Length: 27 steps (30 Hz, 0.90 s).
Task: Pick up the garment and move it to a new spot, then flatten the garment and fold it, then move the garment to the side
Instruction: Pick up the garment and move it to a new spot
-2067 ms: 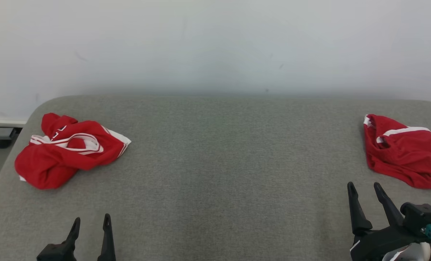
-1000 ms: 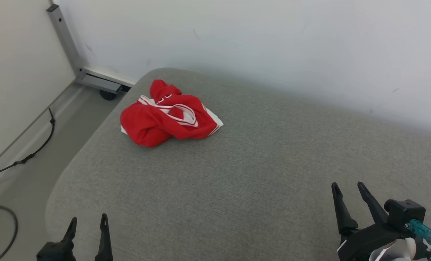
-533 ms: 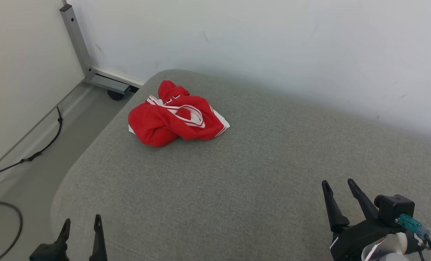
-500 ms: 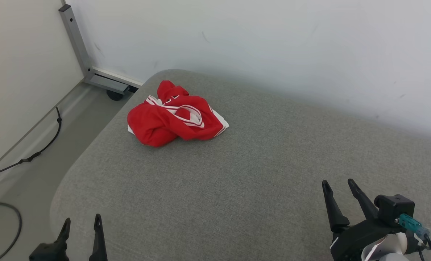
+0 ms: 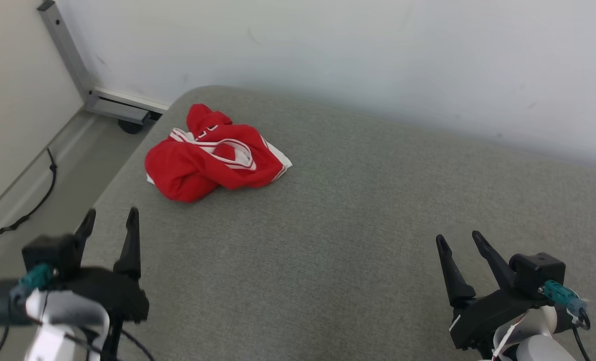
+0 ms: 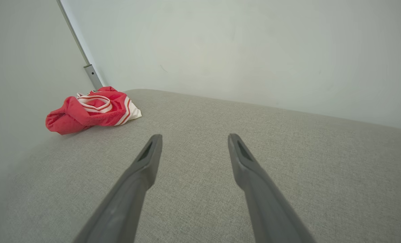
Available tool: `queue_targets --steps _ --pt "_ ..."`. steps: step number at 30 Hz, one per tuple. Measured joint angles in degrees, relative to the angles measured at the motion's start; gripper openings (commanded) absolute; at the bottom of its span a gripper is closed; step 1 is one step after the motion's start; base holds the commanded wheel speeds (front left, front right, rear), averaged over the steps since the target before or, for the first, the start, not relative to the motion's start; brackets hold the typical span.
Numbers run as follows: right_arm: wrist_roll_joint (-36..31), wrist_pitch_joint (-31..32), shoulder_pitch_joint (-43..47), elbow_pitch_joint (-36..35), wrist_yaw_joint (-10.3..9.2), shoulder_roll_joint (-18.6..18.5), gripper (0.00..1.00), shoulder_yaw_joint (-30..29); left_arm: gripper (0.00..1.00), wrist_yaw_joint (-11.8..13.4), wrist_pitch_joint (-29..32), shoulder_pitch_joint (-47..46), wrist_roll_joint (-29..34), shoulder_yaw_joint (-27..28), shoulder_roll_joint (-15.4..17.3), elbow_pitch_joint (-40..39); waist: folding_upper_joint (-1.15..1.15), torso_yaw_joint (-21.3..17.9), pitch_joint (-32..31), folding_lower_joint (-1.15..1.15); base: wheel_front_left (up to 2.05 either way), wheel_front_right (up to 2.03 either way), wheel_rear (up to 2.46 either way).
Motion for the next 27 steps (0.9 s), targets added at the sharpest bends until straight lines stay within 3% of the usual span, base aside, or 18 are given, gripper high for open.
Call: queue_targets --steps 9,22,27 --pt "-0.93 1.31 -2.68 -1.69 0.13 -0.66 1.00 0.22 1.00 -4.19 3.99 -16.58 -3.00 1.22 1.31 11.10 0.00 -3.62 3.59 0.00 0.00 0.00 0.00" --pt "-1.78 2.57 -8.05 -4.14 0.13 -1.78 1.00 -0.40 1.00 -6.69 10.26 -33.77 -7.34 6.01 8.13 29.49 0.01 -11.29 11.08 0.01 0.00 0.00 0.00" --pt "-1.79 3.01 -8.45 -5.13 0.13 -2.42 1.00 -1.30 1.00 -6.76 12.38 -37.49 -7.65 6.21 9.18 32.72 0.01 -13.91 14.35 0.01 0.00 0.00 0.00"
